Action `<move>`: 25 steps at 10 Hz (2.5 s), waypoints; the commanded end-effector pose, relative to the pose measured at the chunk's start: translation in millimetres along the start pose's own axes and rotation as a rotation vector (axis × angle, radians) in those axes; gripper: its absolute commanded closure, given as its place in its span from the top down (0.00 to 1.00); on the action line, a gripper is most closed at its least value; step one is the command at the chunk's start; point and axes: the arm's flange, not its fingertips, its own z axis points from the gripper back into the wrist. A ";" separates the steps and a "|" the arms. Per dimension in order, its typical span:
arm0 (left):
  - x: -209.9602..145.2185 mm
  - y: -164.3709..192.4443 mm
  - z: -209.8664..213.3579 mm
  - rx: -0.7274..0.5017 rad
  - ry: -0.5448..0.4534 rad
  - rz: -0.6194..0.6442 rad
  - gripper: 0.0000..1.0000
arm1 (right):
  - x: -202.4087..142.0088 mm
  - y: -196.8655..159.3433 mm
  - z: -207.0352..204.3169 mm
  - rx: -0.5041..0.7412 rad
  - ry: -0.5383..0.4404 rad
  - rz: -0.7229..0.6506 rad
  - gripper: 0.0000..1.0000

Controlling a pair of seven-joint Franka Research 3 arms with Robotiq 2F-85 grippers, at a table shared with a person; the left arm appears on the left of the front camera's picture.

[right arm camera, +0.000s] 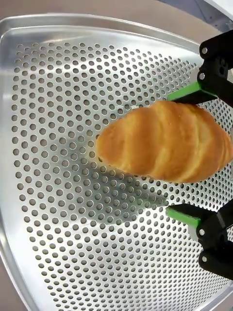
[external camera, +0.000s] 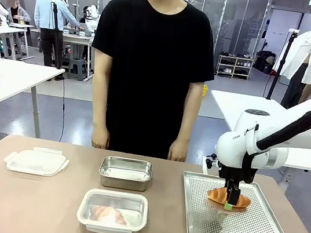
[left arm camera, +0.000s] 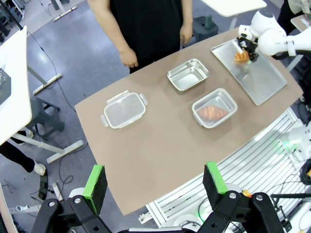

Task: Place the bread into the airtight container.
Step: Pick up a Butter Roll and place it into an empty Airtight Container.

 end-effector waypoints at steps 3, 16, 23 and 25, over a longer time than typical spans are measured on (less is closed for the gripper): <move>1.2 -0.1 0.8 0.001 -0.001 0.000 1.00 | -1.6 -2.0 -8.5 0.022 -0.042 0.006 0.68; 1.2 -0.1 0.8 0.001 -0.001 0.000 1.00 | 7.2 14.2 38.3 -0.082 -0.066 0.027 0.51; 1.2 -0.1 0.8 0.001 -0.001 0.000 1.00 | 98.2 72.1 163.9 -0.285 -0.126 0.026 0.51; 1.2 -0.1 0.8 0.001 -0.001 0.000 1.00 | 147.0 79.6 178.6 -0.308 -0.100 0.077 0.51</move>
